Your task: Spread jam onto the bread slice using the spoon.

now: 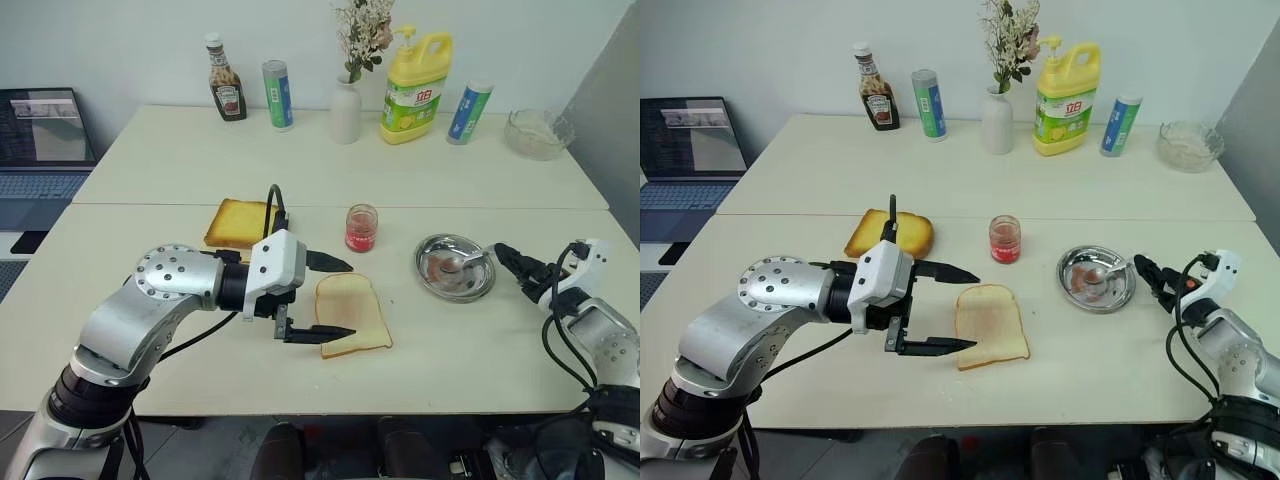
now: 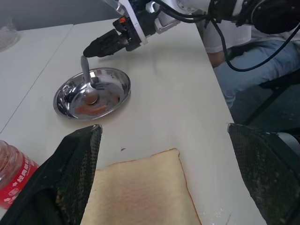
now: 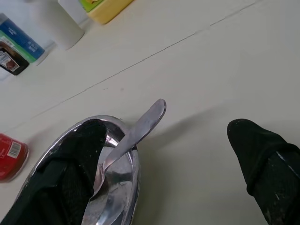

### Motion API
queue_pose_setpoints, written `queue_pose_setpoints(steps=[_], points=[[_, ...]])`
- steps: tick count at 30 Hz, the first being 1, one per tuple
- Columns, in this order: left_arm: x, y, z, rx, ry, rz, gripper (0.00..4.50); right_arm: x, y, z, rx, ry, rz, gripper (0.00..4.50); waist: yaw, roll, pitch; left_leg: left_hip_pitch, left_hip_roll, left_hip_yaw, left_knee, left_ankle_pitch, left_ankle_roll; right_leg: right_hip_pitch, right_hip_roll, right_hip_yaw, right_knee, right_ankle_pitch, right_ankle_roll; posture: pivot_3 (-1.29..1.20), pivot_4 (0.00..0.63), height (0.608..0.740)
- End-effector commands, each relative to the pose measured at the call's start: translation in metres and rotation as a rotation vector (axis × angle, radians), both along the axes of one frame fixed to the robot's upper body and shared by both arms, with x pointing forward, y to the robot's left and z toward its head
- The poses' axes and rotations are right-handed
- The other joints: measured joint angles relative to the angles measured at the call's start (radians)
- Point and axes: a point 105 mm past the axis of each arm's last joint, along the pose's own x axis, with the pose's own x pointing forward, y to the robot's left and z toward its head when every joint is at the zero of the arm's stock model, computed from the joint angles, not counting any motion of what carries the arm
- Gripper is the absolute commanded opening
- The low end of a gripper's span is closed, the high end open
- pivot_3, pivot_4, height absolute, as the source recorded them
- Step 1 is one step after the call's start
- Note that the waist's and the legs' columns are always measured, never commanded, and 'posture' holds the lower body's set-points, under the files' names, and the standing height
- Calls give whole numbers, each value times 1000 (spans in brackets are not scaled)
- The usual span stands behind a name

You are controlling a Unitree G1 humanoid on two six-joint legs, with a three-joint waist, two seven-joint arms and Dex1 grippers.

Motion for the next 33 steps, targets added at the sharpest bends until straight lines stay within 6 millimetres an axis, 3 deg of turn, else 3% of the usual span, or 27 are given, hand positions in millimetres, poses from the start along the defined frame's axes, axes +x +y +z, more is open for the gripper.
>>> queue_pose_setpoints(steps=[1,11,14,18,25,33], points=[[0,-1,4,1,-42,-10,4469,9,-1,6,18,-27,8,4500,0,0,0,0,0,0,0,0,0,0,0,0,0,0,0,0,150,740],[4,-1,-1,9,-52,3,4469,27,16,6,99,-28,100,4500,-1,0,0,0,0,1,0,0,0,0,0,1,0,0,0,0,150,740],[5,-1,-2,7,-53,7,4500,29,16,6,104,-26,98,3914,-1,0,0,0,0,1,0,0,0,0,0,1,0,0,0,0,150,740],[6,0,-5,11,-52,11,4500,30,14,9,117,-40,94,2353,-1,0,0,0,0,1,0,0,0,0,0,1,0,0,0,0,150,740],[9,2,-9,17,-54,24,4500,29,13,17,133,-77,98,62,-1,0,0,1,0,2,0,0,0,0,0,1,0,0,0,0,150,740],[17,9,-10,1,-46,87,4500,26,13,37,144,-151,108,24,0,0,0,1,0,2,0,0,0,0,0,1,0,0,0,0,150,740]])
